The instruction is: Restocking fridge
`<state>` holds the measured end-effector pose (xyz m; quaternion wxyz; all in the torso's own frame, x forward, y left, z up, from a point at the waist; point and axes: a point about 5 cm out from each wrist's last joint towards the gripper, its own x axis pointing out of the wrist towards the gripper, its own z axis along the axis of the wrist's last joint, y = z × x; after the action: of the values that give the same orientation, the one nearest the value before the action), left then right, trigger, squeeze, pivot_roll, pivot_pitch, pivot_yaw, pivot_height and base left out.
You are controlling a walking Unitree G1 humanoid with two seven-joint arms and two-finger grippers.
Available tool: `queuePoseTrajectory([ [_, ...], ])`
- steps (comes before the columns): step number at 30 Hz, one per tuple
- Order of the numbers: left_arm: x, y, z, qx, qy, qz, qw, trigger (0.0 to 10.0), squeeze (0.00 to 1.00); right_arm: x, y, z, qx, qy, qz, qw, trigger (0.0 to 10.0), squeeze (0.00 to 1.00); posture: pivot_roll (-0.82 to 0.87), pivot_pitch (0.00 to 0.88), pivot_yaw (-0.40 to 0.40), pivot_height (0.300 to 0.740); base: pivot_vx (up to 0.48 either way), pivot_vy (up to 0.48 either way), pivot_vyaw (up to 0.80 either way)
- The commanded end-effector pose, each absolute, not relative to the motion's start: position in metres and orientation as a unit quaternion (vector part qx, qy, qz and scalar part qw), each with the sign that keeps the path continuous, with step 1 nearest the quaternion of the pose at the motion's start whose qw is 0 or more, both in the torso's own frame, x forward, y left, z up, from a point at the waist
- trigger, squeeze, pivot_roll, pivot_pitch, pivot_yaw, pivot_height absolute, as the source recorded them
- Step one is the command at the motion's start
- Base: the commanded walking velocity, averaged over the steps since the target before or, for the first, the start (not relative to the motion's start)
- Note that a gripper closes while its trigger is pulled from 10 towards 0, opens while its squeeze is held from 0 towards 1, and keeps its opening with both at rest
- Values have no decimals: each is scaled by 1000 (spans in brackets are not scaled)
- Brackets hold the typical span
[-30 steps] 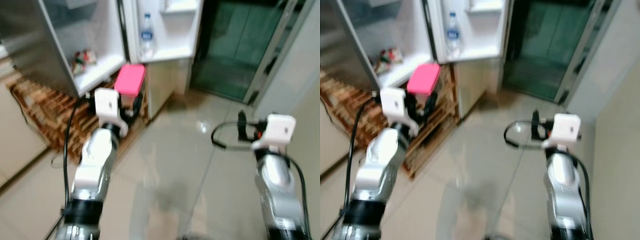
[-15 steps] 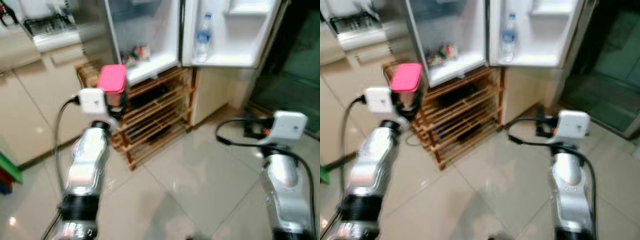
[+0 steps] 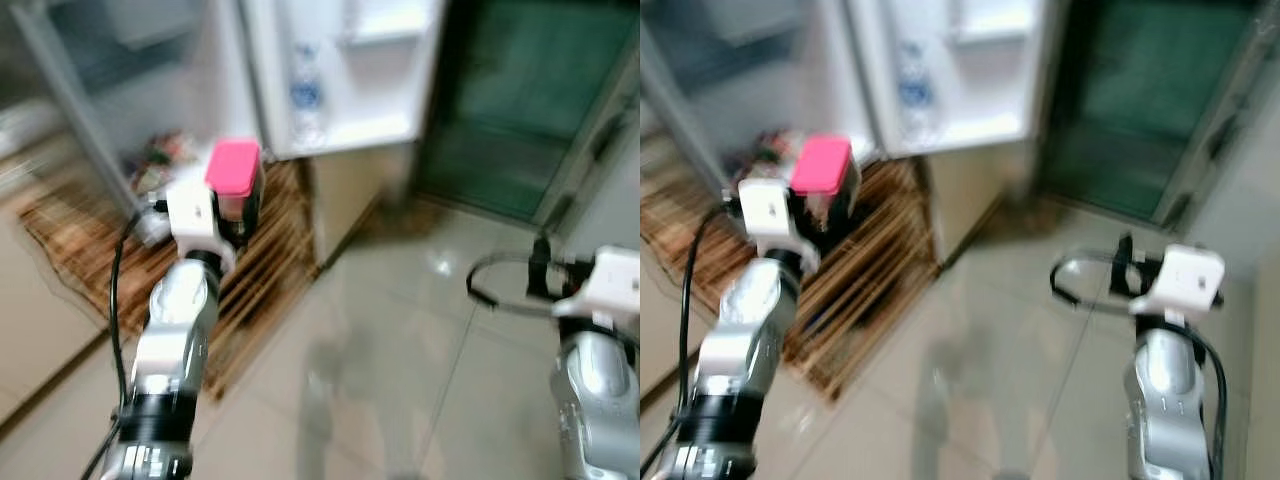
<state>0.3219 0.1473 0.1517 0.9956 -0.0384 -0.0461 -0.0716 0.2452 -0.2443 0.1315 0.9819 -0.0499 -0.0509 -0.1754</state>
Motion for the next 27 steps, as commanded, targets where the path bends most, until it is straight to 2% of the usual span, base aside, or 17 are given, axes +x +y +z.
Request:
queuePoseTrajectory([
  [1,323,144,151,-37,-44,-75,996,10000,0,249,-235,138,-48,-61,-159,984,10000,0,-121,0,64,740,480,0,0],
  [7,327,138,152,-47,-45,-74,995,10000,0,262,-215,140,-44,-66,-108,991,10000,0,-125,0,56,740,480,0,0],
  [16,327,139,156,-55,-55,-66,995,10000,0,269,-203,141,-29,-66,-74,995,10000,0,-121,0,62,740,480,0,0],
  [19,327,138,159,-42,-56,-61,996,10000,0,270,-191,143,-28,-69,-40,996,10000,0,-119,0,64,740,378,0,767],
  [27,327,135,158,-4,-50,-58,997,10000,0,272,-180,132,-4,-40,-4,999,10000,0,-112,0,62,740,0,0,706],
])
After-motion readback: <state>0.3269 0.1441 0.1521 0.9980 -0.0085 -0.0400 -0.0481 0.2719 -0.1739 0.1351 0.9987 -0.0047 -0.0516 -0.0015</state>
